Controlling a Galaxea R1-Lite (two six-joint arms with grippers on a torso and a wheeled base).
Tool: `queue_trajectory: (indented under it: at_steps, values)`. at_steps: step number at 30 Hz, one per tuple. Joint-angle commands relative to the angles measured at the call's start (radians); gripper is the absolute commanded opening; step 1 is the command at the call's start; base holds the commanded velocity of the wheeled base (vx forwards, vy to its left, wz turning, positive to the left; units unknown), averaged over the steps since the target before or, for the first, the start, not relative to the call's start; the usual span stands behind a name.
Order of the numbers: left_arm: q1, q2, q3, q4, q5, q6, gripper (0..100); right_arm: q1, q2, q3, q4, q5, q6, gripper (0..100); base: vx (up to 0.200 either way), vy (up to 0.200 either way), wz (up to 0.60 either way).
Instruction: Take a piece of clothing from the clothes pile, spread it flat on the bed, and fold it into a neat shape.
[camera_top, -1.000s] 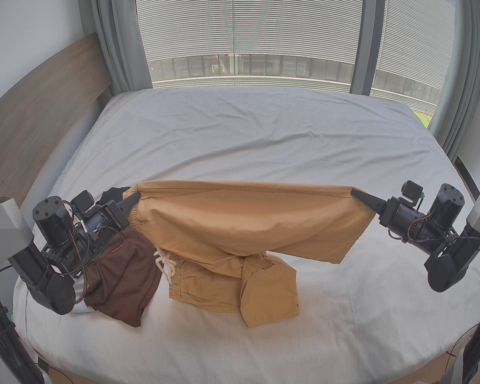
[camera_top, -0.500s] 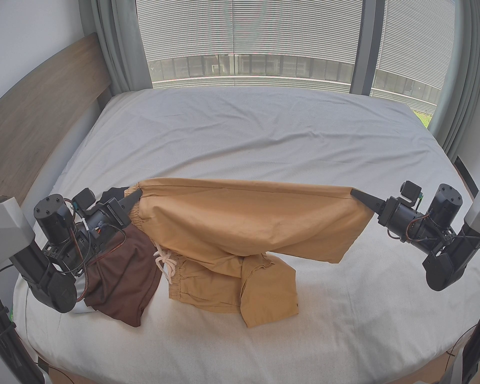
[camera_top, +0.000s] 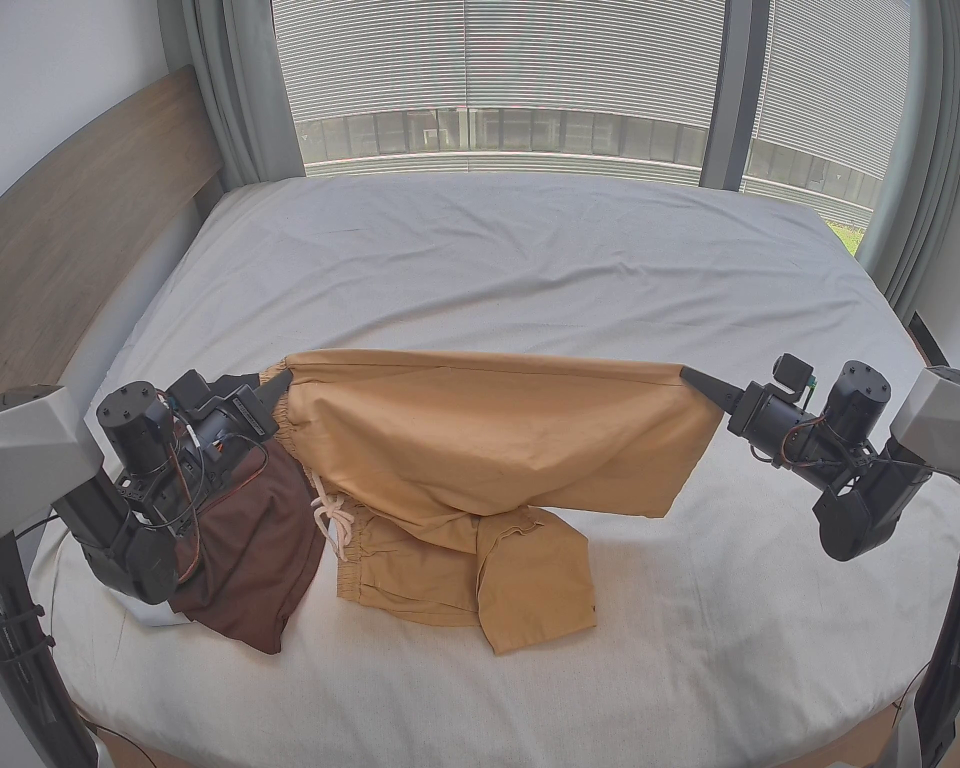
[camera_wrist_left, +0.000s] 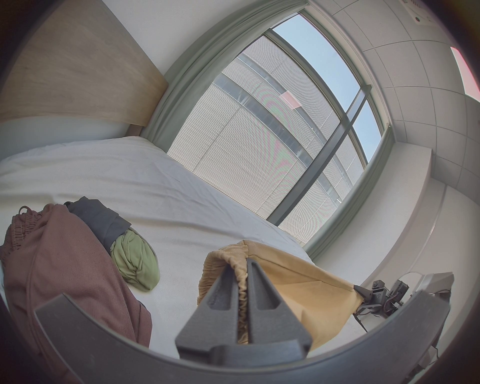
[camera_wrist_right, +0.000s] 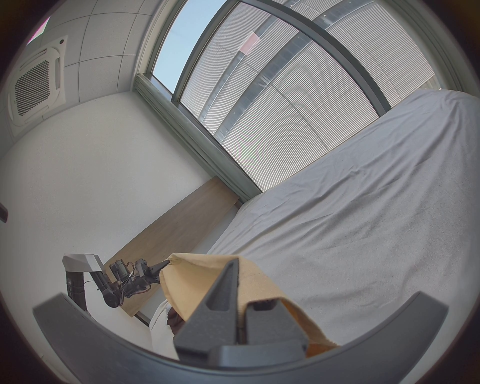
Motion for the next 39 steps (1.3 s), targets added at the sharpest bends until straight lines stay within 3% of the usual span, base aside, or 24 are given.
queue_trajectory:
  at_steps: [1,7,39]
  values:
    - [-0.006,0.104,-0.075,-0.001,0.031,0.000,0,-0.002,0.105,-0.084,0.000,-0.009,-0.001,0,0.000,0.000,0.00]
    - [-0.007,0.162,-0.165,-0.001,0.086,-0.002,0,0.006,0.177,-0.177,0.002,-0.047,-0.001,0,0.000,0.000,0.00]
    - [-0.014,0.439,-0.510,0.003,0.186,-0.007,0,-0.002,0.444,-0.601,0.066,-0.084,0.053,0,0.000,0.000,0.00]
